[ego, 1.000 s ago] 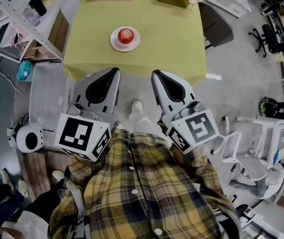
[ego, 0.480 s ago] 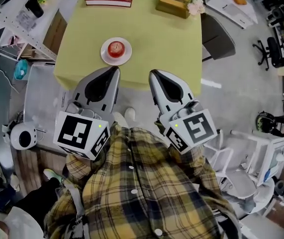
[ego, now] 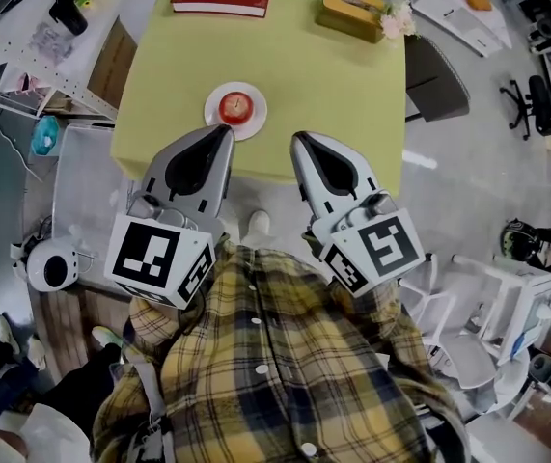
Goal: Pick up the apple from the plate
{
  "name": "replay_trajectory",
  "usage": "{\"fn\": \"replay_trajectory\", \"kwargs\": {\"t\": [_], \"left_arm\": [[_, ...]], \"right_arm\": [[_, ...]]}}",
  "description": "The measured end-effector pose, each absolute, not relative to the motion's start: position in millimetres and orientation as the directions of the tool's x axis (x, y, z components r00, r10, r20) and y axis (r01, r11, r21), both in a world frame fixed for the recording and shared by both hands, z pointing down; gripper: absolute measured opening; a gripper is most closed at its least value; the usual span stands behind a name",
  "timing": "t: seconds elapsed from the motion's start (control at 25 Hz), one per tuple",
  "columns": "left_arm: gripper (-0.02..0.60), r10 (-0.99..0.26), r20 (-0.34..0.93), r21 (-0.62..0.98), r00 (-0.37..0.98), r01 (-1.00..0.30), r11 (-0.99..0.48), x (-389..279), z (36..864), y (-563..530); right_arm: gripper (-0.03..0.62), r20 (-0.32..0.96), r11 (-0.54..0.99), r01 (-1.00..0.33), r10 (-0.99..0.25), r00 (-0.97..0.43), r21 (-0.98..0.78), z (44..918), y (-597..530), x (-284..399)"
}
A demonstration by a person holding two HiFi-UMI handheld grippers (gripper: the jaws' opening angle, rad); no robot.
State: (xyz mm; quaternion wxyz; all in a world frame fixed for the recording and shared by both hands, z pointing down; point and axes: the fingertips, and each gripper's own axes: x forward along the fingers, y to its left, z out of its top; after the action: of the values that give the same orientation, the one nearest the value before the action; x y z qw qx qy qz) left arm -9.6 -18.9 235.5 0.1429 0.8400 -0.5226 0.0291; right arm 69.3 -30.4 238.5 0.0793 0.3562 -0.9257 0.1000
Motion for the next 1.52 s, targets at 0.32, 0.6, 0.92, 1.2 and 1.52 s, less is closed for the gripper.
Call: {"fn": "replay_trajectory", "kwargs": {"t": [0.32, 0.6, 0.92, 1.2, 1.52], "left_arm": [[0.006, -0.829, 0.195, 0.196, 0.523, -0.849, -0.490, -45, 230, -83], [0.006, -0.781, 0.193, 0.188, 0.594, -0.804, -0.565, -73, 224, -143], [0.006, -0.731, 0.210, 0.184, 0.650, -0.760, -0.623, -89, 230, -180], [0.006, -0.719, 0.238, 0.210, 0.654, -0.757, -0.619, -81, 243, -190], [0.006, -0.729, 0.236, 0.213, 0.642, -0.767, -0.606, -60, 249, -191]], "right_arm": [[-0.003, 0.210, 0.670, -0.731, -0.702, -0.680, -0.129, 234, -92, 32], [-0.003, 0.197, 0.606, -0.784, -0.760, -0.620, -0.131, 227, -150, 4], [-0.003, 0.205, 0.542, -0.829, -0.803, -0.559, -0.136, 232, -187, -9], [-0.003, 0.241, 0.523, -0.840, -0.805, -0.542, -0.143, 240, -198, 0], [-0.003, 0.264, 0.545, -0.827, -0.784, -0.561, -0.137, 245, -203, 14]]}}
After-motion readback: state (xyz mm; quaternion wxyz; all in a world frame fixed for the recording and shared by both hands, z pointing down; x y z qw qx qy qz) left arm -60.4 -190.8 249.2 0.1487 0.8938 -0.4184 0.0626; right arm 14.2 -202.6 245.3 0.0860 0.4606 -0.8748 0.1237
